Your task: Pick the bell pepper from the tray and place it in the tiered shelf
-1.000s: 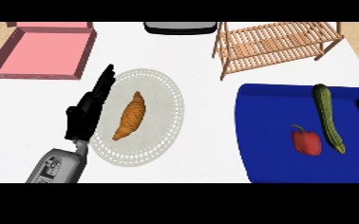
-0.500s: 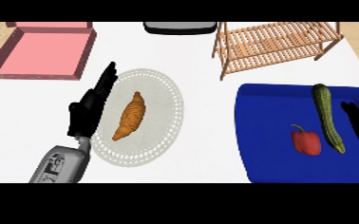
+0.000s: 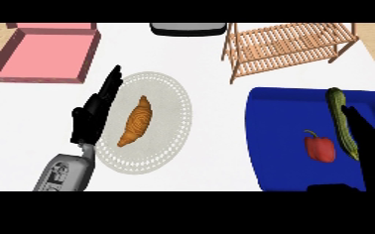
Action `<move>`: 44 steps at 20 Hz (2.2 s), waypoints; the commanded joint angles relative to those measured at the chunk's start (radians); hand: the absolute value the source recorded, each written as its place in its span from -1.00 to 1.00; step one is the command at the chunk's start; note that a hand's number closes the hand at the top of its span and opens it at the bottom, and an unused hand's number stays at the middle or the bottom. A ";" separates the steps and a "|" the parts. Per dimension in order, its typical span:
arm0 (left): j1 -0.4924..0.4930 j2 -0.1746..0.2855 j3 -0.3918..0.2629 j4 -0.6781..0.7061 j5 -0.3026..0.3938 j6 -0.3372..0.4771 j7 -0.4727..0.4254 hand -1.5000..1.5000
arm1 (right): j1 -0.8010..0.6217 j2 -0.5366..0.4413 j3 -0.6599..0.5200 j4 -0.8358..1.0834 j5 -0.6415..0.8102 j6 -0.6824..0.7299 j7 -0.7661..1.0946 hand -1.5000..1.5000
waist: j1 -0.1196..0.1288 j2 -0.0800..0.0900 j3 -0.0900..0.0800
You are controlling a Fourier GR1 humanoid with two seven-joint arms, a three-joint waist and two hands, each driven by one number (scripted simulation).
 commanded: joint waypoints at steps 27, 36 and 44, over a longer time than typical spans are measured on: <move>-0.032 -0.028 0.149 0.116 -0.038 -0.136 -0.098 0.00 | -0.101 0.162 -0.079 0.397 0.203 -0.089 -0.220 -1.00 | 0.000 0.002 0.000; 0.067 -0.090 0.098 0.061 -0.108 -0.098 -0.143 0.00 | -0.084 0.149 -0.125 0.406 0.179 -0.025 -0.272 1.00 | 0.001 0.000 0.000; 0.014 -0.106 0.094 -0.013 -0.124 -0.084 -0.006 0.00 | -0.061 0.132 -0.068 0.460 0.303 -0.098 -0.365 1.00 | 0.001 0.000 0.000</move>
